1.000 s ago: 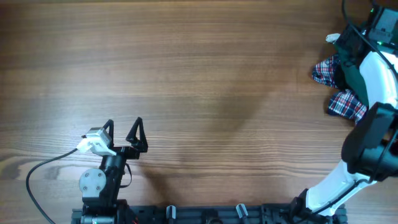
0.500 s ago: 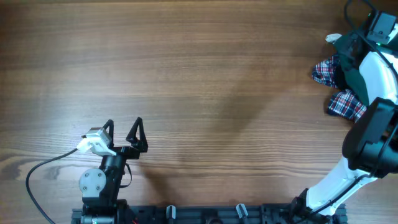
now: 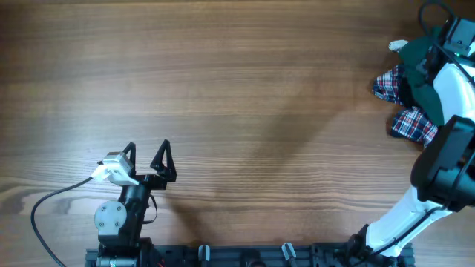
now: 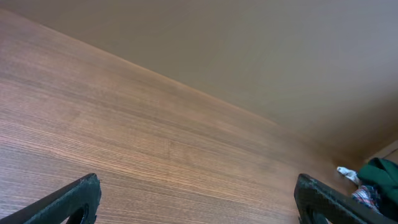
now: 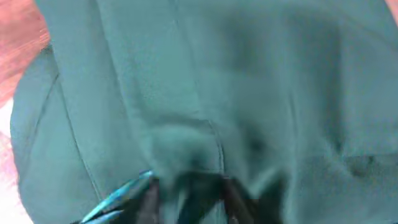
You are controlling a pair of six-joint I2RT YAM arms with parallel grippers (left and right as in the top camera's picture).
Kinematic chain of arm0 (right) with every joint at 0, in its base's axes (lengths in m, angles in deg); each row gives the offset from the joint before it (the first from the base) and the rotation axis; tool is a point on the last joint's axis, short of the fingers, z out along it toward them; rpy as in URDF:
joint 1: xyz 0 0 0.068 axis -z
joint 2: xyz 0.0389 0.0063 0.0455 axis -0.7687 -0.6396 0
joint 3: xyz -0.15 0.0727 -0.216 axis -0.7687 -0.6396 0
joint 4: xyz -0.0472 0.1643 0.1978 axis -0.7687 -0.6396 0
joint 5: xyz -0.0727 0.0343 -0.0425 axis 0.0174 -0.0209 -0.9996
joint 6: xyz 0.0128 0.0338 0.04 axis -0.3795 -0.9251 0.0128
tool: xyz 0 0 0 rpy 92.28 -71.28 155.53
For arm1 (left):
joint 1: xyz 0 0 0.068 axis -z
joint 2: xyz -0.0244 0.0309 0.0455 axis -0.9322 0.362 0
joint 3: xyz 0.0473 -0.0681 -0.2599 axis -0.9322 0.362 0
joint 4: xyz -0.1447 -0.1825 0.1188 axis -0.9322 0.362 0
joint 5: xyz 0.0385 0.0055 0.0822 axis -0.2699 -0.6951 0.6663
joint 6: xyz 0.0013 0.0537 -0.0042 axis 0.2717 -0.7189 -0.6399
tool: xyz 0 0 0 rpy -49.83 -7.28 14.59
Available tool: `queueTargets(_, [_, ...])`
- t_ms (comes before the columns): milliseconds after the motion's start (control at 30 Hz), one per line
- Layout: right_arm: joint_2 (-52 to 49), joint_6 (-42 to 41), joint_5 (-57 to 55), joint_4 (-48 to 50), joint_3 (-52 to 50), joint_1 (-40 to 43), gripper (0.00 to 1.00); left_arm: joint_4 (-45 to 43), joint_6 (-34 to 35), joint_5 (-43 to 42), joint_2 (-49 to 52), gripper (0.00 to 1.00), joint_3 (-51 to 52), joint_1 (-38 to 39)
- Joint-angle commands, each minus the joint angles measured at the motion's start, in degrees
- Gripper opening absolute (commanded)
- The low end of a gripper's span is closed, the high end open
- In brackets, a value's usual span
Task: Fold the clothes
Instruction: 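Reach the right gripper to the green cloth bag on the clothes pile and grasp it, then drag the green bag with the right gripper leftward onto the open table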
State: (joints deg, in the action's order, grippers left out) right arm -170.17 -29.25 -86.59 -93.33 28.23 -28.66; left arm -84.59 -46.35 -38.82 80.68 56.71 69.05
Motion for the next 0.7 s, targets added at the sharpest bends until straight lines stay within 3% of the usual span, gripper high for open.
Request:
queueTargets(0, [-1.64,-0.33,-1.16,-0.44,0.85,0.15,0.14,0.00,-0.48,0.74,-0.42,1.00,0.39,0.26])
queueTargets(67, [-1.62,-0.70,-1.16,-0.52,0.85,0.15,0.04,0.00,-0.50,0.76,-0.42,1.00,0.39,0.26])
queueTargets(300, [-0.04,-1.97,-0.94,-0.66,0.92,0.13,0.04,0.00,-0.48,0.74,-0.42,1.00,0.39,0.26])
queueTargets(667, [18.84,-3.23,12.61,-0.26,0.92,-2.67,0.04,0.00,-0.50,0.74,-0.42,1.00,0.39,0.26])
